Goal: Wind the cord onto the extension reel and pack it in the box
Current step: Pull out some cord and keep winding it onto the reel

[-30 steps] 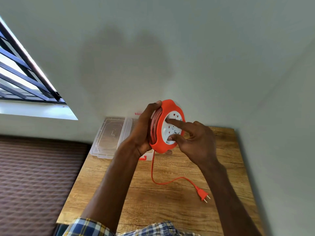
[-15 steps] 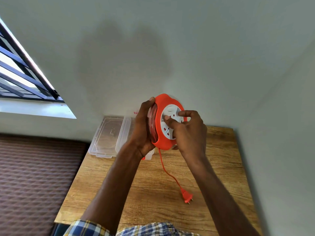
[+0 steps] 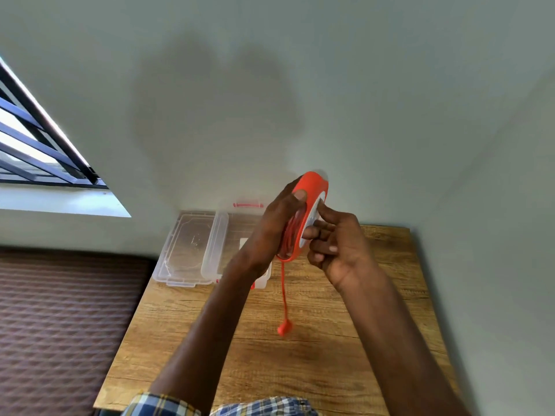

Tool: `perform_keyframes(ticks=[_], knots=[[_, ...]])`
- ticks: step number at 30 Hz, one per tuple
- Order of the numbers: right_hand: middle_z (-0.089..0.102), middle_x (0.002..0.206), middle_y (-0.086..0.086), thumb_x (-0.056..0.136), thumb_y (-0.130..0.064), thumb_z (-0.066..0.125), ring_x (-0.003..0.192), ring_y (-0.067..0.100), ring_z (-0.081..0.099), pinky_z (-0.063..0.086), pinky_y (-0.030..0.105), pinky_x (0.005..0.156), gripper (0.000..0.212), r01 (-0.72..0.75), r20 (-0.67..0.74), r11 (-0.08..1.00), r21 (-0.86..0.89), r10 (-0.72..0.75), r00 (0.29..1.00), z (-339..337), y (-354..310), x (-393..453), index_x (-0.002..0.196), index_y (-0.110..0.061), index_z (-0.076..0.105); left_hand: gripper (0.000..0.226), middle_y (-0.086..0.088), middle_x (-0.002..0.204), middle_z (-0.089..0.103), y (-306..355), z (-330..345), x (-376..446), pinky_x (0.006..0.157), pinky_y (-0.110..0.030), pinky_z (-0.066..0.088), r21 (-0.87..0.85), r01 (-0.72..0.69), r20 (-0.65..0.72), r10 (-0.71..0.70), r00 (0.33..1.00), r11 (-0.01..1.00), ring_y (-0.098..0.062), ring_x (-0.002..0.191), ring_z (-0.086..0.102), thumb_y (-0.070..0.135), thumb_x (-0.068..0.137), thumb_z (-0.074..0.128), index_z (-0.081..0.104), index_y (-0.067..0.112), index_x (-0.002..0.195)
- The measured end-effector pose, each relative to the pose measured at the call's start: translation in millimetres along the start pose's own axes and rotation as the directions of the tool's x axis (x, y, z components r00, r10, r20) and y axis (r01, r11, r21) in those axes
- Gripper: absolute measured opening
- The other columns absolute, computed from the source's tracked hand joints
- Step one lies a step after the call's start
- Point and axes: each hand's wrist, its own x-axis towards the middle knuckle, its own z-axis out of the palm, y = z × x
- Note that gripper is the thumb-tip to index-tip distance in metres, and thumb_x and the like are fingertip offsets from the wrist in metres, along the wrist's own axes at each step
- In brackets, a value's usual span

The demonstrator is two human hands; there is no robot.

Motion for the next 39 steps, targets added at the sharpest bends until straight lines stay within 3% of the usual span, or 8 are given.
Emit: perform_keyframes(ticks=[3, 6, 10, 12, 15, 22, 28, 39], knots=[[0.068, 0.067, 0.006, 0.097, -0.042, 0.066, 0.028, 0.005, 0.031, 0.03, 0.018, 0.04, 0.035, -0.084, 0.061, 0.991, 0.107, 0.078, 0.995, -6.1, 3.9, 1.5, 0.094, -0.007, 0.065, 0.066, -0.014, 0.136, 0.069, -2.4, -1.4, 5.0, 0.104, -0.058, 0.054, 0.034, 0.011, 0.027, -0.012, 1.0, 0.999, -0.037, 0.122, 0.068, 0.063, 0.095, 0.052, 0.054, 0.026, 0.149], [0.074, 0.068, 0.005, 0.099, -0.044, 0.064, 0.038, 0.008, 0.051, 0.041, 0.024, 0.045, 0.034, 0.293, -0.07, 0.929, -0.224, -0.316, 0.946, -7.6, 15.7, 6.4, 0.105, -0.011, 0.067, 0.053, -0.009, 0.125, 0.075, -4.2, -5.0, 4.1, 0.091, -0.042, 0.06, -0.074, 0.058, 0.064, -0.053, 0.997, 0.996, -0.036, 0.107, 0.07, 0.064, 0.098, 0.053, 0.07, 0.028, 0.133], [0.075, 0.095, -0.008, 0.1, -0.034, 0.065, 0.079, 0.005, 0.07, 0.05, 0.013, 0.06, 0.014, 0.645, 0.157, 0.358, -0.675, -0.784, 0.6, -18.5, 15.0, 12.8, 0.112, -0.028, 0.068, 0.057, -0.013, 0.126, 0.076, -10.7, -8.7, 4.7, 0.088, -0.046, 0.063, -0.327, 0.163, 0.05, -0.155, 0.987, 0.931, -0.031, 0.108, 0.075, 0.066, 0.098, 0.051, 0.075, 0.025, 0.128], [0.068, 0.116, -0.006, 0.098, -0.041, 0.067, 0.093, 0.007, 0.067, 0.055, 0.015, 0.066, 0.03, 0.61, 0.3, 0.153, -0.778, -0.763, 0.573, -24.7, 12.0, 14.6, 0.126, -0.032, 0.066, 0.063, -0.013, 0.127, 0.075, -12.4, -11.9, 7.5, 0.086, -0.047, 0.062, -0.437, 0.191, 0.062, -0.182, 0.981, 0.879, -0.031, 0.109, 0.075, 0.071, 0.093, 0.056, 0.076, 0.023, 0.128], [0.058, 0.132, 0.0, 0.094, -0.051, 0.067, 0.106, 0.018, 0.066, 0.062, 0.03, 0.076, 0.048, 0.545, 0.355, 0.064, -0.836, -0.694, 0.626, -27.5, 7.0, 12.8, 0.139, -0.037, 0.06, 0.067, -0.015, 0.131, 0.073, -16.2, -16.3, 10.2, 0.091, -0.049, 0.06, -0.54, 0.19, 0.078, -0.176, 0.981, 0.82, -0.033, 0.114, 0.073, 0.072, 0.09, 0.056, 0.076, 0.022, 0.13], [0.07, 0.121, -0.002, 0.085, -0.08, 0.051, 0.107, 0.018, 0.065, 0.058, 0.031, 0.075, 0.07, 0.377, 0.383, -0.187, -0.907, -0.739, 0.554, -20.0, 11.7, 6.4, 0.144, -0.042, 0.051, 0.063, -0.015, 0.133, 0.073, -21.3, -12.1, 8.5, 0.092, -0.047, 0.06, -0.556, 0.137, -0.012, -0.172, 0.985, 0.82, -0.032, 0.118, 0.072, 0.068, 0.096, 0.05, 0.076, 0.021, 0.129], [0.075, 0.118, -0.004, 0.088, -0.074, 0.055, 0.106, 0.017, 0.068, 0.057, 0.029, 0.075, 0.068, 0.397, 0.38, -0.181, -0.9, -0.775, 0.506, -16.8, 15.8, 8.6, 0.145, -0.038, 0.054, 0.065, -0.017, 0.14, 0.068, -21.1, -8.3, 8.5, 0.096, -0.049, 0.058, -0.516, 0.117, -0.099, -0.195, 0.976, 0.848, -0.036, 0.125, 0.068, 0.068, 0.094, 0.047, 0.073, 0.023, 0.134], [0.077, 0.095, -0.014, 0.08, -0.078, 0.063, 0.069, -0.001, 0.067, 0.06, 0.022, 0.058, 0.067, 0.475, 0.189, 0.087, -0.875, -0.843, 0.503, -4.4, 25.3, 5.2, 0.136, -0.042, 0.059, 0.063, -0.016, 0.132, 0.073, -19.9, -5.7, 3.5, 0.094, -0.046, 0.06, -0.552, 0.048, -0.108, -0.128, 0.986, 0.833, -0.034, 0.121, 0.071, 0.065, 0.099, 0.041, 0.078, 0.021, 0.126]])
